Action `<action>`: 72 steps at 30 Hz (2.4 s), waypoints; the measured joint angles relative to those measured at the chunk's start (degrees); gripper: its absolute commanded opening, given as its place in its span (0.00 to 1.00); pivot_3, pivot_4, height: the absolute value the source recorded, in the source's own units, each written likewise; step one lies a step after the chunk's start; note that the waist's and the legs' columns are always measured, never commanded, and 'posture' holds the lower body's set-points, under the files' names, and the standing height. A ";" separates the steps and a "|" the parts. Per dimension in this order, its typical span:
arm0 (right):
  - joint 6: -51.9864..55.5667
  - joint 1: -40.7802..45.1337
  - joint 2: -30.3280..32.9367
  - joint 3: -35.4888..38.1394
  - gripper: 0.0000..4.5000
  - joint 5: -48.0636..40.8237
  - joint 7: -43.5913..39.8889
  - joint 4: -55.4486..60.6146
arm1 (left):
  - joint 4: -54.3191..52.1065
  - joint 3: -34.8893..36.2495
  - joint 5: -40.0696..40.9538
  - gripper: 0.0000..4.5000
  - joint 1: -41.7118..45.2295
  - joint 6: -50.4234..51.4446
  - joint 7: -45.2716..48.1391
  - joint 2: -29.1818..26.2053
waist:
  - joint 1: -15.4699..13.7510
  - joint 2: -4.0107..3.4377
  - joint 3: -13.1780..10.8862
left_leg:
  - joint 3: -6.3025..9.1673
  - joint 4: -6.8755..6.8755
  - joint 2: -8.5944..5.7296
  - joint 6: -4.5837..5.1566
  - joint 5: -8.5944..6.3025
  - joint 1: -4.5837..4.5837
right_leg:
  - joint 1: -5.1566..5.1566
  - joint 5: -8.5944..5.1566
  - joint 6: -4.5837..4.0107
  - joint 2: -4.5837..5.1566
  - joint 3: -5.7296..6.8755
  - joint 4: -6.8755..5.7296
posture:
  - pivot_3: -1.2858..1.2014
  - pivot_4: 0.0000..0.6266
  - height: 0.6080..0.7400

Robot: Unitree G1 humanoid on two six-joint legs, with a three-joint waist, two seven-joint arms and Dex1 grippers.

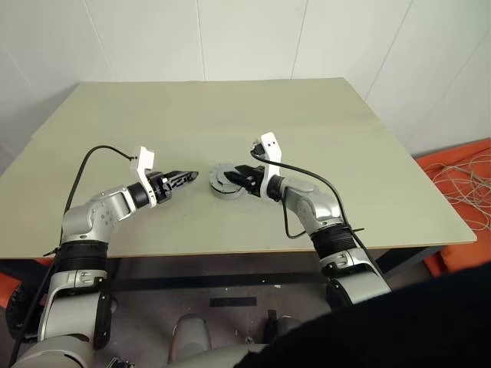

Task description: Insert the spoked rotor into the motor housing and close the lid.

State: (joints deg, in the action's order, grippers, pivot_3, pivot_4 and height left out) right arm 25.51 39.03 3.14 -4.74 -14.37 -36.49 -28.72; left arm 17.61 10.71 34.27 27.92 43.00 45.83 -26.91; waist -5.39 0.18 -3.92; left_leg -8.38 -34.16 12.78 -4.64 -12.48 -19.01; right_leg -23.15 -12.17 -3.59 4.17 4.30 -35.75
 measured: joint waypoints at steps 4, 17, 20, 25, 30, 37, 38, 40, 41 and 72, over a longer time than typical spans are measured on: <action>-2.73 0.11 -0.35 -0.24 0.65 0.91 -0.98 -2.64 | 0.00 -1.33 -2.70 0.71 -0.89 -4.84 0.68 0.06 | 0.01 0.00 0.00 | 0.00 0.00 0.00 0.01 0.00 -0.03 | -0.02 0.00 0.00 0.00 0.00 0.01 | 0.52 0.00 1.00; -9.34 0.91 -0.67 -0.93 0.65 4.70 -0.53 -6.79 | 5.55 -1.16 -8.03 0.71 -2.93 -27.47 3.70 3.42 | 0.04 0.00 0.00 | 0.00 0.00 0.01 0.01 -0.01 0.00 | -0.02 0.00 0.00 0.00 0.00 0.00 | 0.52 0.00 1.00; -12.07 0.94 -0.42 -2.46 0.65 6.99 0.41 -6.81 | 6.41 -1.02 -8.03 0.71 -2.93 -28.03 3.98 3.42 | 0.06 0.00 0.00 | 0.00 0.00 0.02 0.01 -0.01 -0.01 | -0.02 0.00 0.00 0.00 0.00 0.00 | 0.52 0.00 1.00; -13.77 0.97 -0.38 -4.17 0.73 8.73 0.23 -4.61 | 6.63 -1.02 -7.98 0.71 -2.92 -28.16 4.17 3.41 | 0.08 0.00 0.00 | -0.01 0.01 0.01 0.03 -0.01 -0.04 | -0.05 0.00 0.00 0.00 0.00 0.01 | 0.52 0.00 1.00; -14.27 0.98 -0.18 -5.12 0.99 8.93 -1.11 -1.81 | 6.76 -1.01 -7.91 0.71 -2.92 -28.14 4.21 3.41 | 0.08 0.00 0.00 | -0.01 0.01 0.01 0.03 -0.02 -0.04 | -0.05 0.00 0.00 0.00 0.00 0.00 | 0.52 0.00 1.00; -14.30 0.84 -0.42 -5.89 0.99 10.56 -0.30 -2.44 | 6.76 -0.97 -7.70 0.71 -2.92 -27.52 4.76 3.40 | 0.11 0.00 0.00 | -0.01 0.02 0.01 0.03 -0.02 -0.03 | -0.05 0.00 0.00 0.00 0.00 0.01 | 0.52 0.00 1.00; -14.34 0.84 -0.43 -6.16 0.99 10.97 -0.13 -2.97 | 6.76 -0.96 -7.69 0.71 -2.92 -27.49 4.81 3.39 | 0.12 0.00 0.00 | -0.01 0.02 0.01 0.03 -0.02 -0.04 | -0.05 0.00 0.00 0.00 0.00 0.01 | 0.52 0.00 1.00; -14.98 0.83 -0.62 -6.51 0.99 11.64 0.28 -4.72 | 6.76 -0.96 -7.68 0.71 -2.92 -27.37 4.93 3.38 | 0.12 0.00 0.00 | -0.01 0.02 0.01 0.03 -0.02 -0.04 | -0.05 0.00 0.00 0.00 0.00 0.01 | 0.52 0.00 1.00; -15.21 0.81 -0.70 -6.68 0.99 11.96 0.43 -5.36 | 6.76 -0.96 -7.68 0.71 -2.92 -27.28 4.94 3.38 | 0.13 -0.01 0.00 | -0.01 0.02 0.01 0.03 -0.02 -0.04 | -0.06 0.00 0.00 0.00 0.00 0.01 | 0.52 0.00 1.00; -21.23 3.32 -2.38 -5.63 0.70 14.19 3.65 -14.25 | 6.15 0.17 -7.06 0.71 -3.30 -24.68 4.90 3.07 | 0.17 -0.01 0.00 | -0.02 0.02 0.02 0.04 -0.02 0.00 | -0.05 0.00 -0.01 0.00 -0.01 0.00 | 0.52 0.00 1.00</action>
State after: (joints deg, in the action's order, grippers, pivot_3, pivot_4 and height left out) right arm 4.29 42.34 0.76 -10.37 -0.19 -32.84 -42.97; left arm 23.76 10.88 27.21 24.62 18.32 50.73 -23.83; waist -5.22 0.17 -3.92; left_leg -8.40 -34.14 12.80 -4.61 -12.50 -19.02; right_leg -23.20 -12.18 -3.60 4.17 4.29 -35.75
